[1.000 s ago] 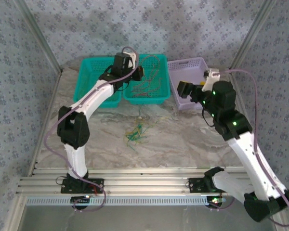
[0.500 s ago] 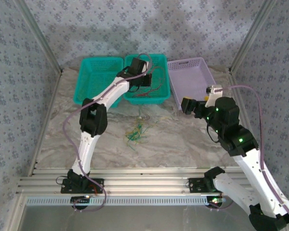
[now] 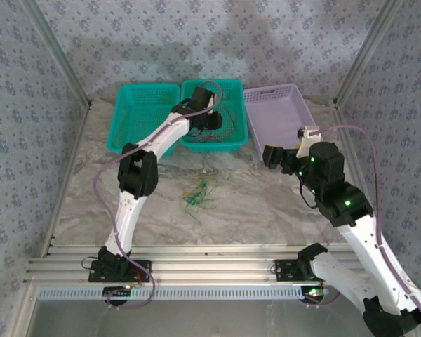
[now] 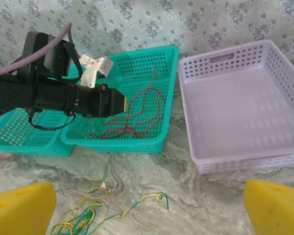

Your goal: Untangle the cables

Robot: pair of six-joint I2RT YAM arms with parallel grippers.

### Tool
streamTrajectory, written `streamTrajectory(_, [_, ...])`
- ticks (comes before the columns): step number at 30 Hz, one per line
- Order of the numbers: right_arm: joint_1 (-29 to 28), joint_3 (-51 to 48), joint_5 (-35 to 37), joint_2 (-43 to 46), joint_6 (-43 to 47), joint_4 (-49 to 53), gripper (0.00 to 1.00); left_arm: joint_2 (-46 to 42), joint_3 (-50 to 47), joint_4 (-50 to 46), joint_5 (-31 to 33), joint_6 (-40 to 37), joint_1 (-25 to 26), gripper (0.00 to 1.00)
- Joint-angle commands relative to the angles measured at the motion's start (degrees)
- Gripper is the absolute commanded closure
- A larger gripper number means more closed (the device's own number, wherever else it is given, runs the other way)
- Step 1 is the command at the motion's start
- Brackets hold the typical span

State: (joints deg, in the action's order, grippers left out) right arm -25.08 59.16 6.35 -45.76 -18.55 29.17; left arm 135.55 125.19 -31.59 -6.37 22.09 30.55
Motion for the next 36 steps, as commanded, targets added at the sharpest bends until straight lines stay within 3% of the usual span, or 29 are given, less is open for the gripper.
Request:
streamTrajectory(1, [-0.56,-0.62,0.86,0.03,-0.17,0.98,0.0,0.34,3.27,-1.68,0.07,-0.63,0.63,0.72])
streamTrajectory(10, [-0.76,-1.22,-0.22,-1.73,-0.9,1.27,0.0,-1.93,8.02,-3.7,0.04,-1.46,0.99,0.54])
streamTrajectory(18, [-1.71,-4.97,-2.95,-5.16,-3.56,0.07,0.0,-10.22,6.13,-4.42,0.31,-2.55,2.35,0.19])
streamTrajectory(20, [-2.44,-6.74,-4.81,-6.36,-4.74,-1.62,0.0,-14.7,2.52,-3.52,1.05,-2.33,3.01,0.01])
streamTrajectory(29, [-6.11,-13.31,-12.0,-12.9,-9.13,-10.58,0.0,-41.53,-28.64,6.86,4.48,0.38,6.07,0.0])
streamTrajectory(36, [-8.15,-16.39,-17.6,-21.84,-12.56,-19.02,0.01,-58.22,-48.13,7.22,7.59,4.11,6.16,0.0])
